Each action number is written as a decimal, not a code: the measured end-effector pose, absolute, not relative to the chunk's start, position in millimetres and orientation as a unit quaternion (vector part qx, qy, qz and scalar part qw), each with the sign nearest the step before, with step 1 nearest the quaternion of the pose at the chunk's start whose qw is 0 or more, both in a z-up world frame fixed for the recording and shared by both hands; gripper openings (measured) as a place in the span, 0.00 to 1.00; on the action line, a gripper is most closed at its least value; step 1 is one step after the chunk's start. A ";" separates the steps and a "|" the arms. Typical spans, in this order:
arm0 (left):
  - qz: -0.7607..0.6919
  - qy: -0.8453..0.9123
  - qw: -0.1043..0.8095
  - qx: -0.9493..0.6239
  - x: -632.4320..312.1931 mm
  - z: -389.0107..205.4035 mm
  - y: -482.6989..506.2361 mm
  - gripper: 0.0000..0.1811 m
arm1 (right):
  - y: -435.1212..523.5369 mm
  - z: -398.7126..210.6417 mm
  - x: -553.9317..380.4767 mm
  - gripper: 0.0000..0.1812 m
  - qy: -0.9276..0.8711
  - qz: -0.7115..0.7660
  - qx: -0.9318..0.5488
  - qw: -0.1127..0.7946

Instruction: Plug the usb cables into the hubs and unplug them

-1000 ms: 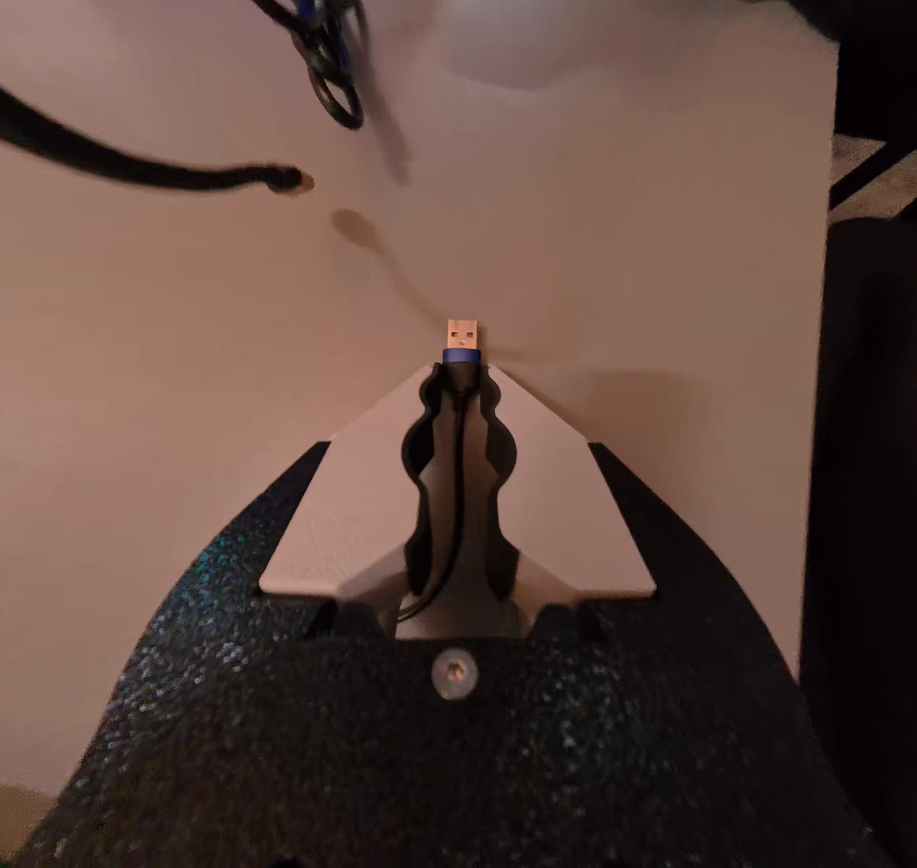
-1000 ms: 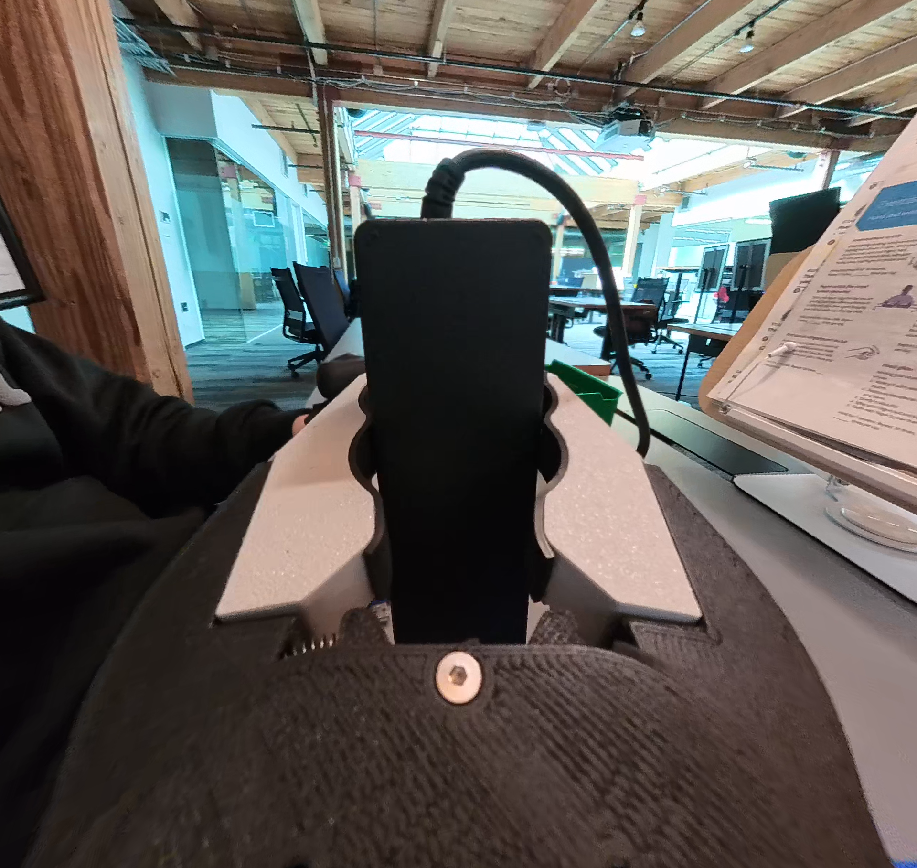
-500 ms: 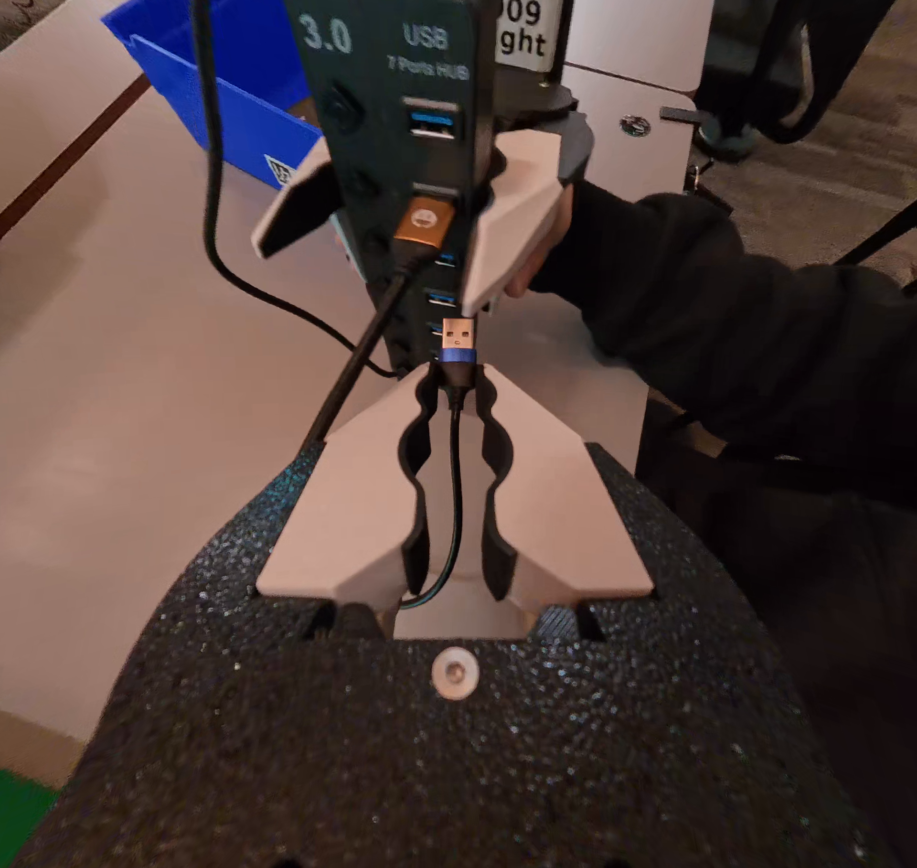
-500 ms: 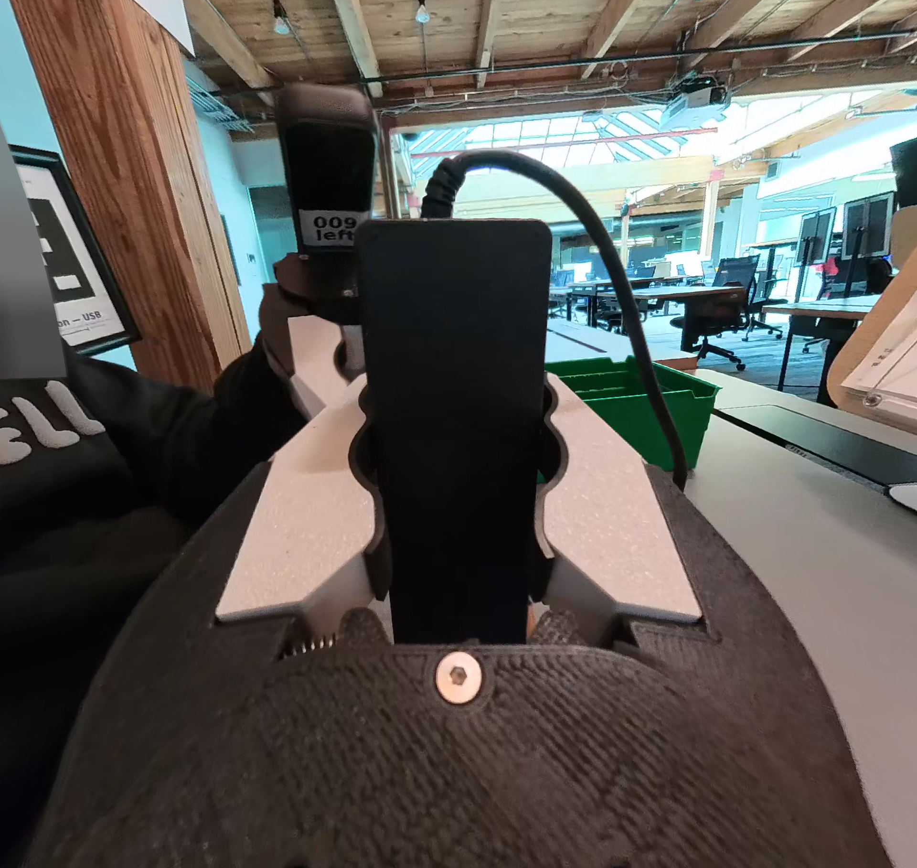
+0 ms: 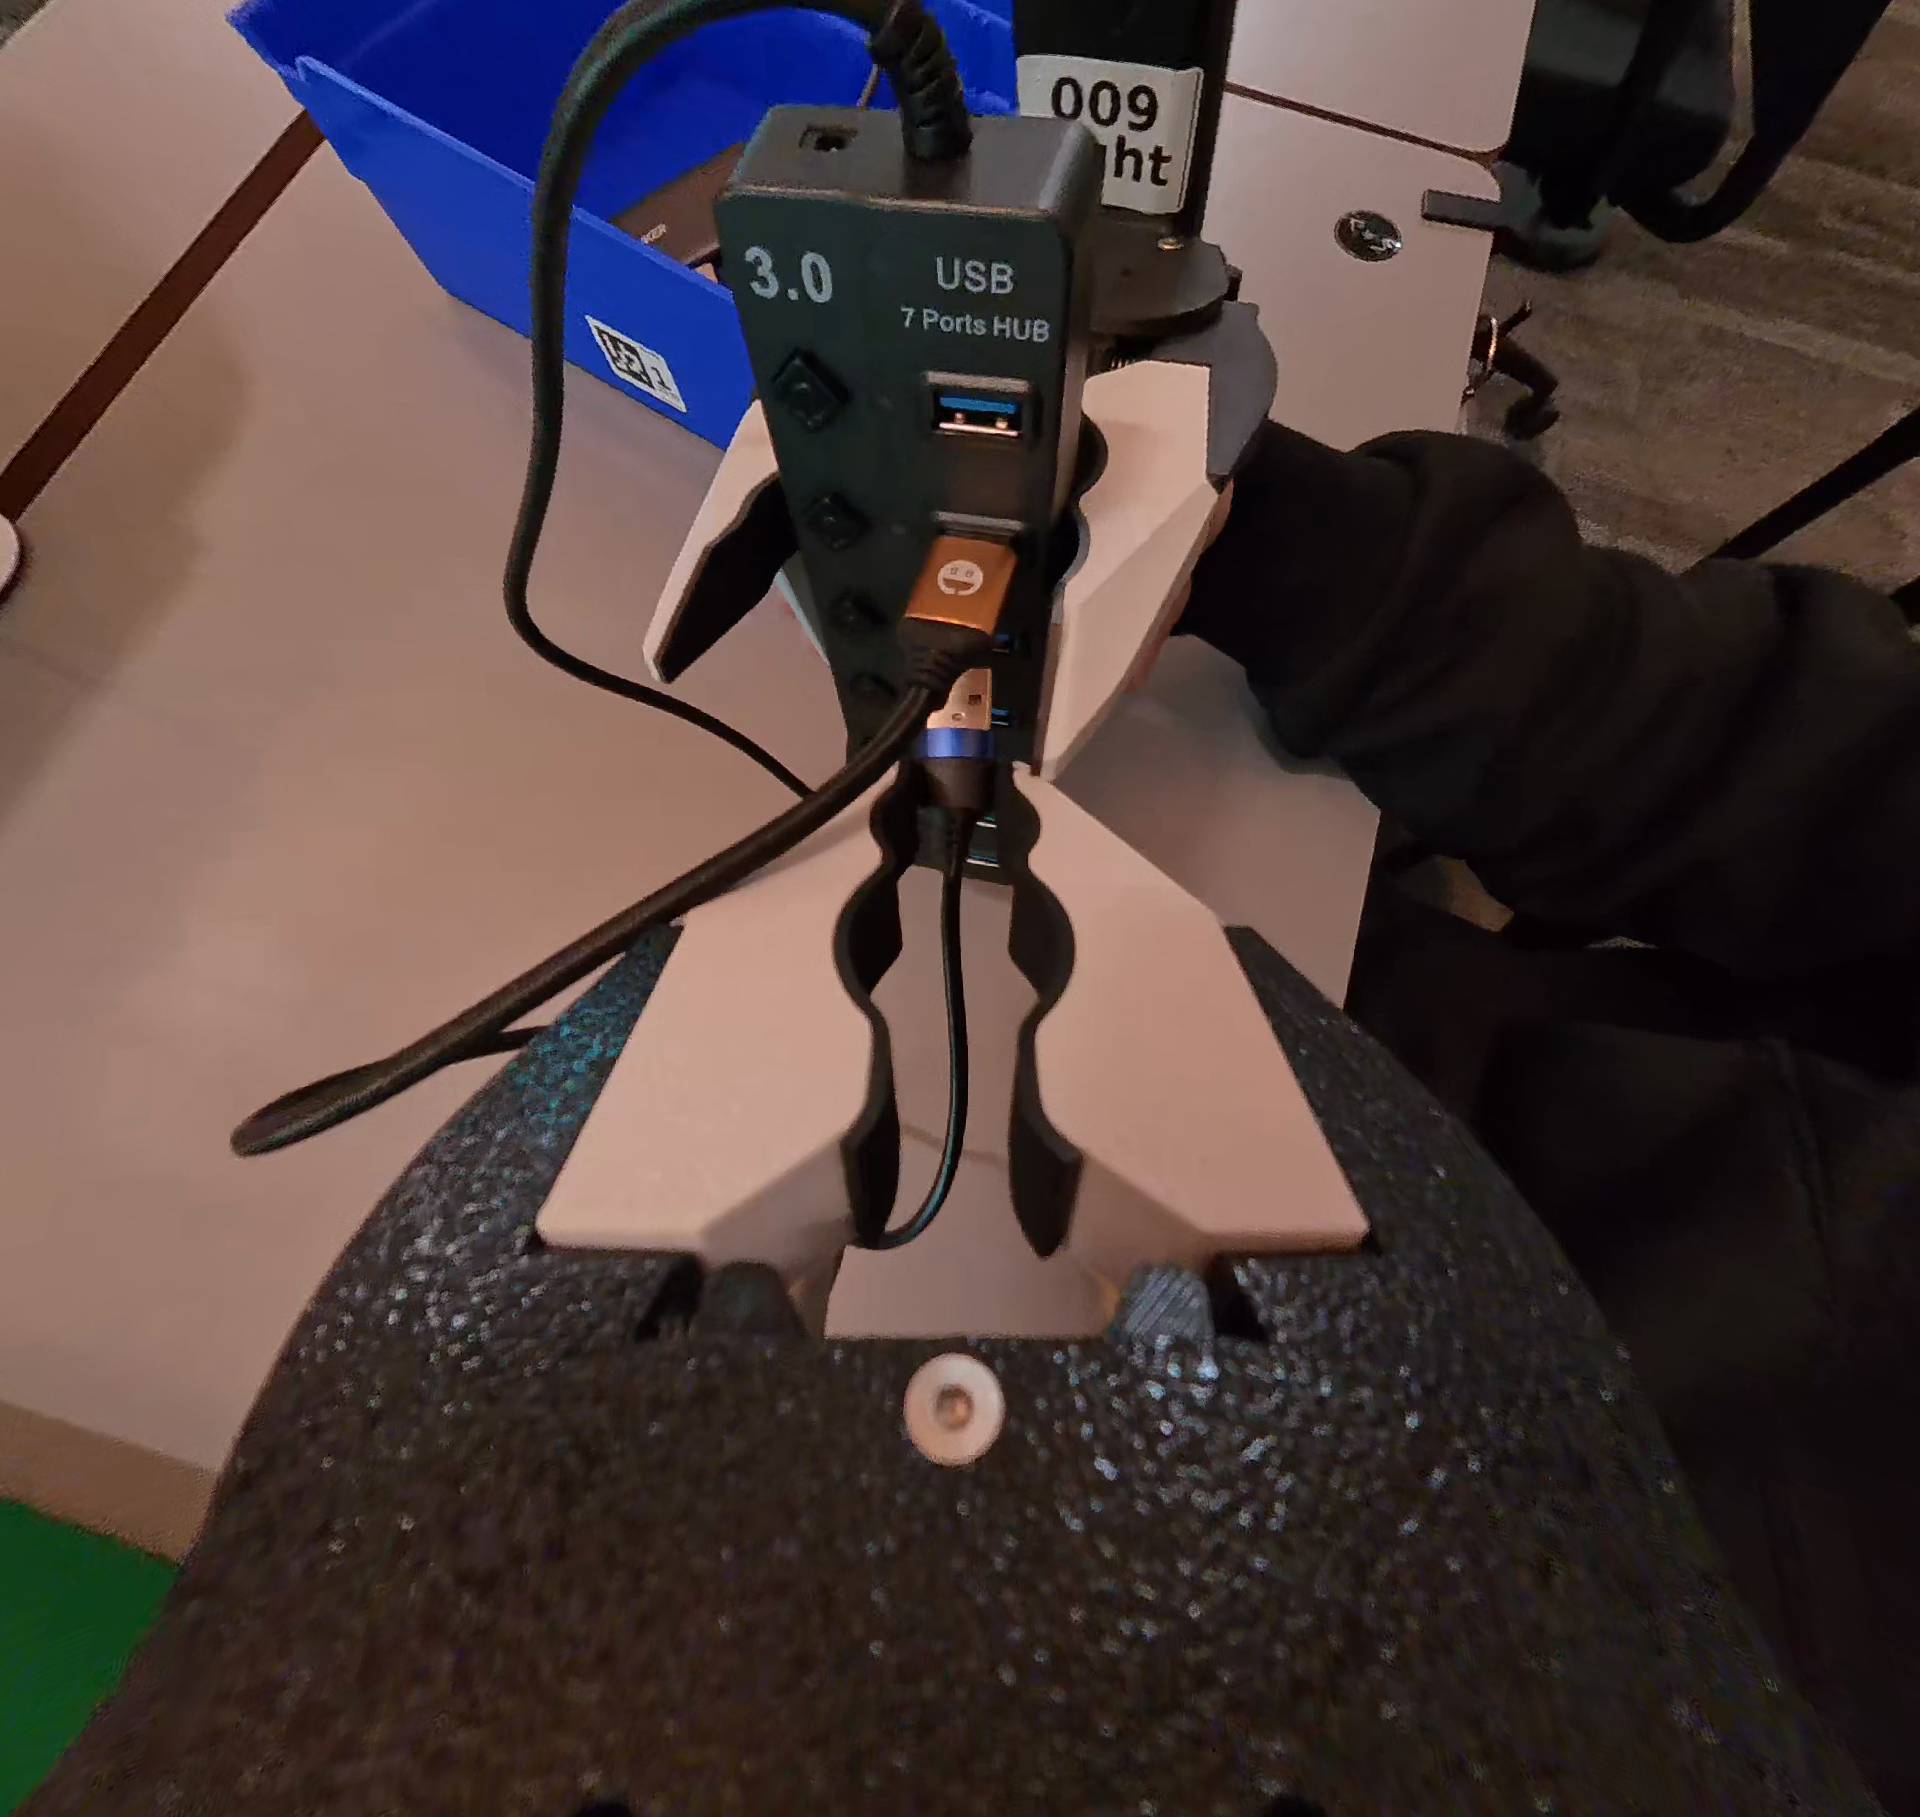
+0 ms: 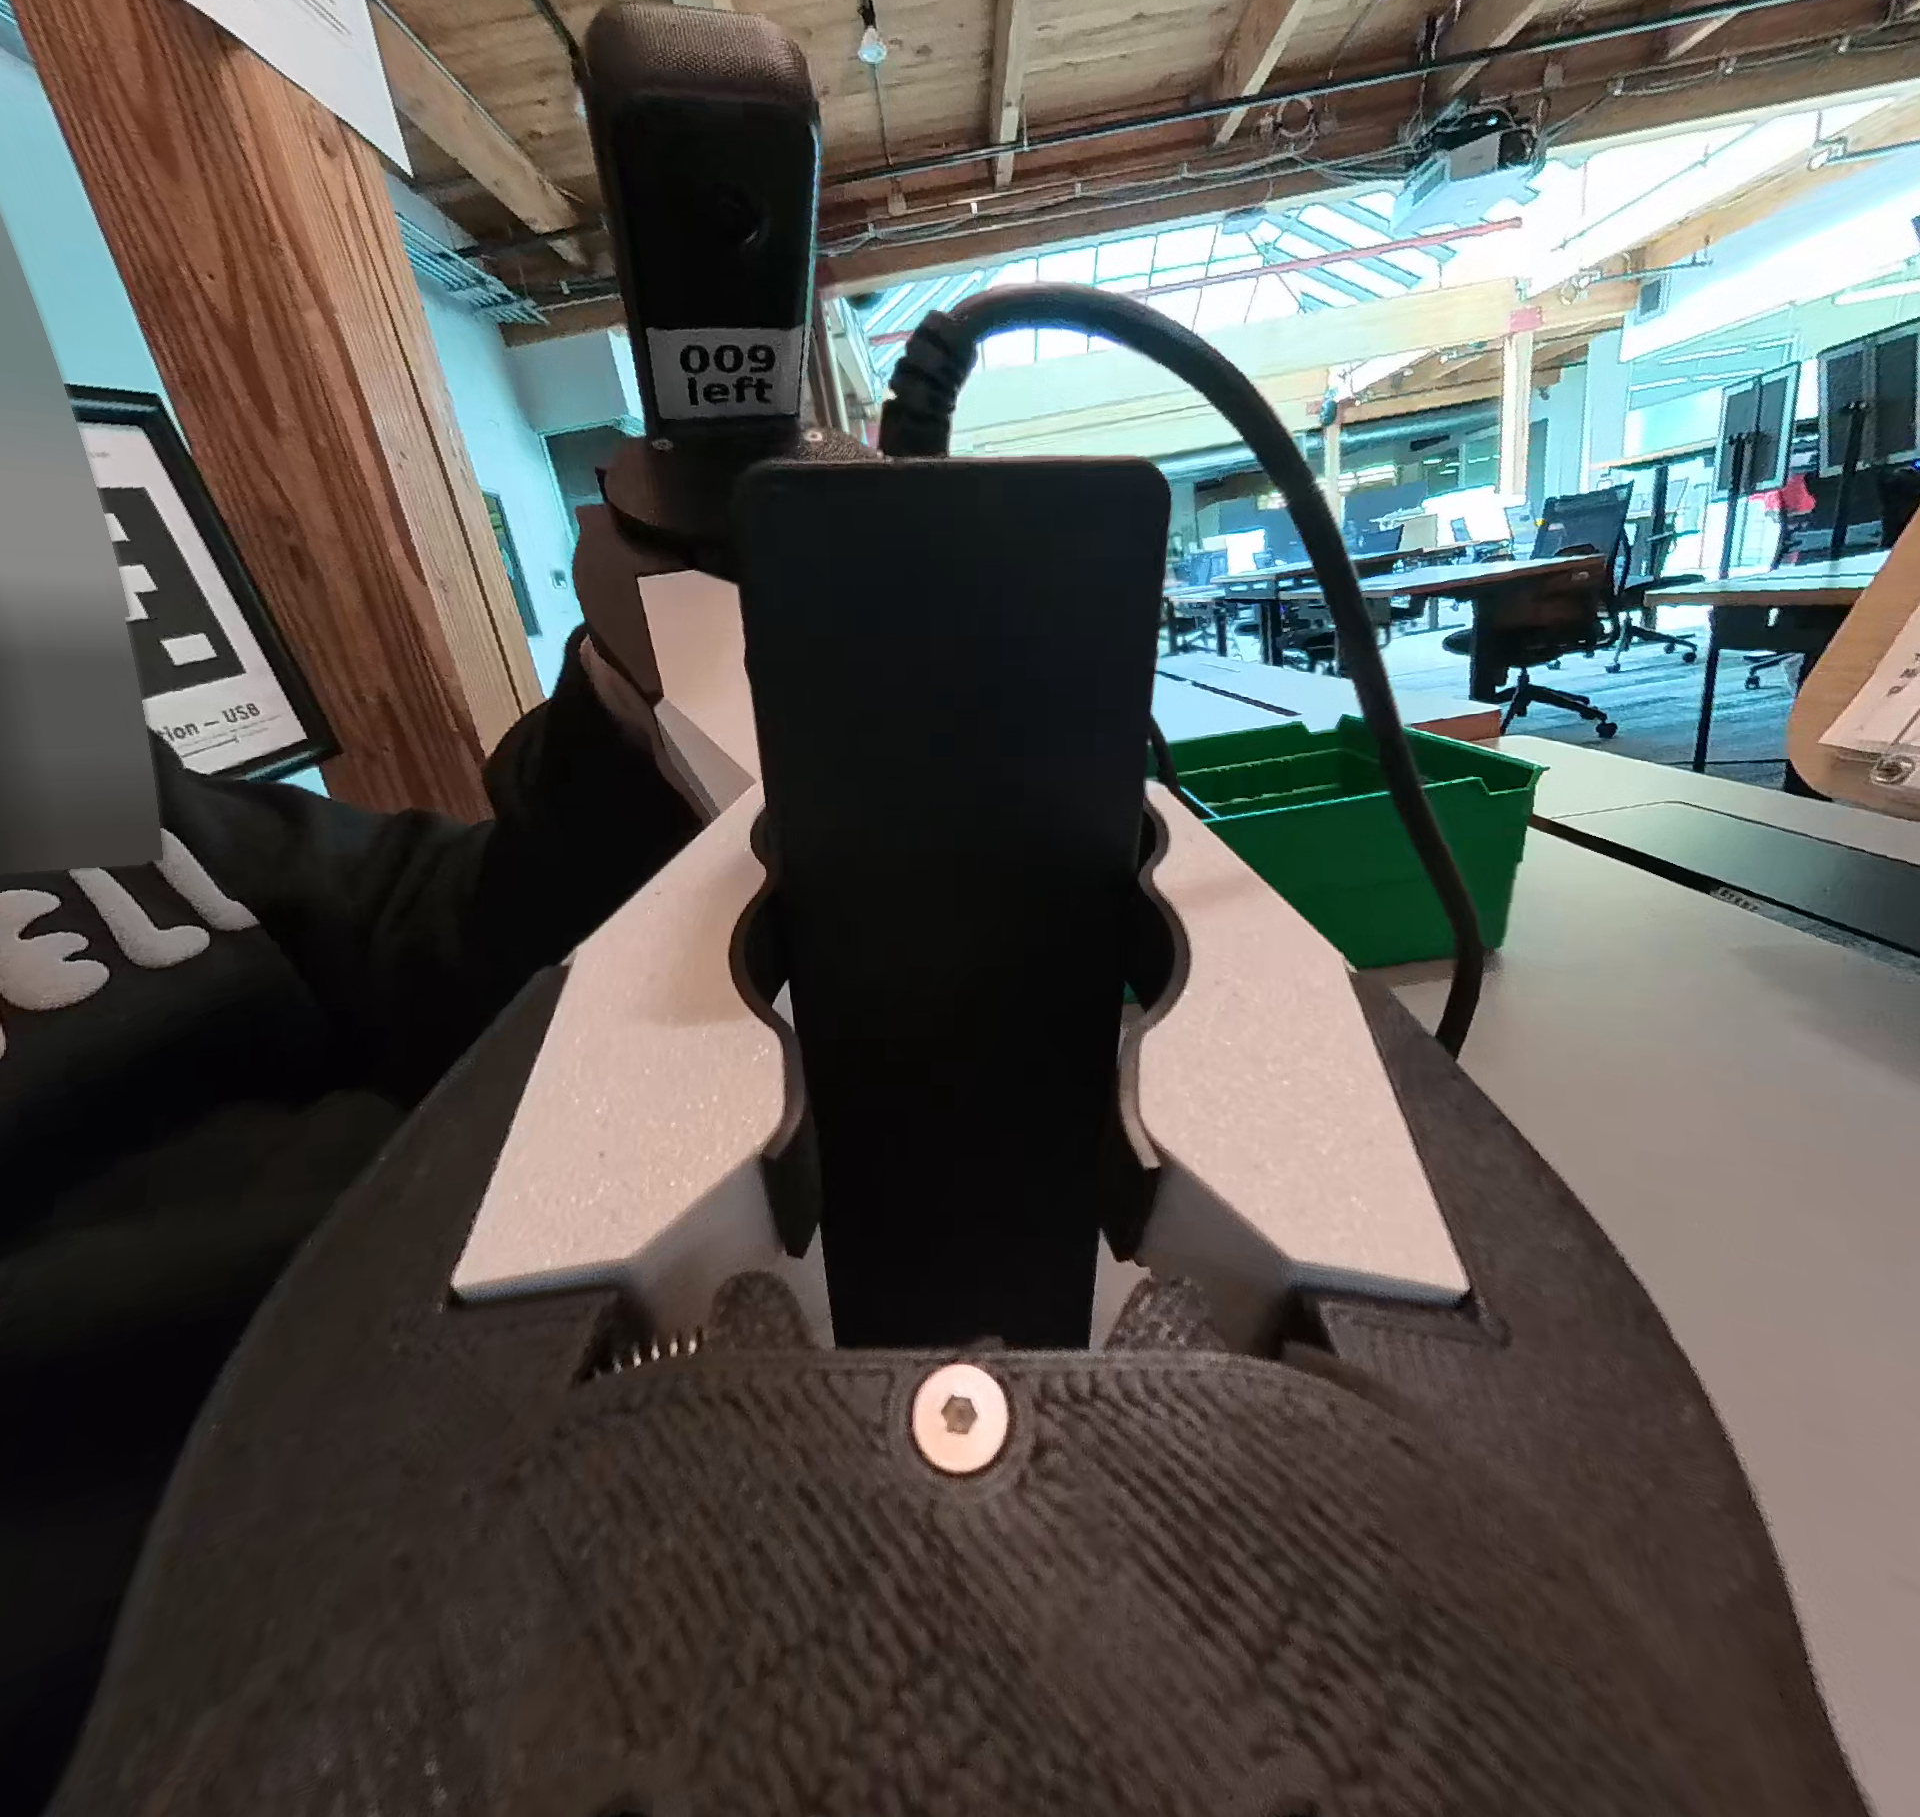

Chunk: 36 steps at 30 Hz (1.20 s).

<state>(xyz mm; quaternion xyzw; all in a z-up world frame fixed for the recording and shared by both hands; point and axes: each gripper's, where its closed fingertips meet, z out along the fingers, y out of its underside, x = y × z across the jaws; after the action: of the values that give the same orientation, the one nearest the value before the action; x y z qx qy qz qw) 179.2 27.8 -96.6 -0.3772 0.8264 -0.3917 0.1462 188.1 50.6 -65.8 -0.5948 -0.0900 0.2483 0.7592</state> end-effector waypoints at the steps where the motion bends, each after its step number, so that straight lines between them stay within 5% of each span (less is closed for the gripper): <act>1: -0.390 0.829 0.142 -0.375 178.6 -96.3 27.2 0.07 | 50.0 -65.4 187.9 0.35 -0.090 0.252 -0.593 0.759; 36: -0.391 0.840 0.067 -0.370 177.2 -123.7 25.2 0.07 | 58.1 -74.0 187.1 0.35 -0.080 0.253 -0.610 0.746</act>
<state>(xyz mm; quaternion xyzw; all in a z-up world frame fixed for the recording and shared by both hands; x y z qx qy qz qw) 177.2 25.2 -123.7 -0.3696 0.8403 -0.3909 0.0674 187.1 58.1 -74.0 -0.6103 -0.0803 0.2533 0.7463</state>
